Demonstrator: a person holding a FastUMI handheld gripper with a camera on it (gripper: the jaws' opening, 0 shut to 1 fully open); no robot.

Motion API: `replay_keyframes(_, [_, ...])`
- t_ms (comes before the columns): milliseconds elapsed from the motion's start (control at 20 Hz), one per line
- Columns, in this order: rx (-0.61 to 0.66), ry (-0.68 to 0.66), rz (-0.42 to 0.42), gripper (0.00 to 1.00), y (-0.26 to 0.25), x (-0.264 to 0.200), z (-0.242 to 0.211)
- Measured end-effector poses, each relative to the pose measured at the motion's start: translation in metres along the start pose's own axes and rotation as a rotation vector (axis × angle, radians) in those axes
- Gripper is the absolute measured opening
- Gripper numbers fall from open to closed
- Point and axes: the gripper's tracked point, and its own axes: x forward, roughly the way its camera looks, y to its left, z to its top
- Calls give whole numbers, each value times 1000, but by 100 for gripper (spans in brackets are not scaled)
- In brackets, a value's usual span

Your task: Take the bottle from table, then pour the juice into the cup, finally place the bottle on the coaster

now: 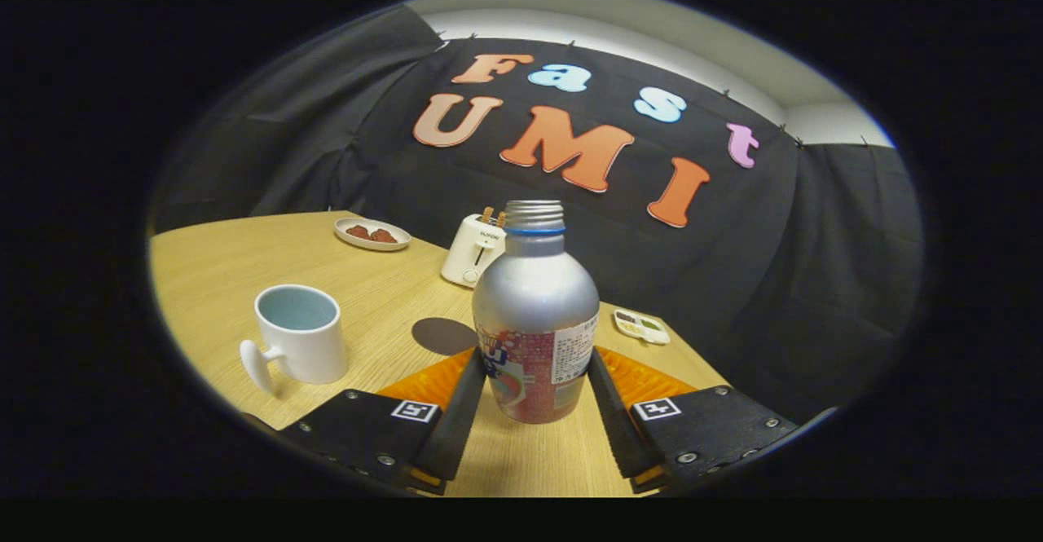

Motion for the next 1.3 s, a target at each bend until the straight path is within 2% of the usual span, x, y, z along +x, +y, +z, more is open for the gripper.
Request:
replay_keyframes(250, [-176, -44, -8, 72, 11, -2, 16])
replay_keyframes(800, [-469, -118, 41, 72, 49, -7, 35])
replay_keyframes(1050, [-585, -133, 1, 72, 51, -5, 36])
replay_keyframes(1300, [-671, -131, -1, 72, 52, -2, 30])
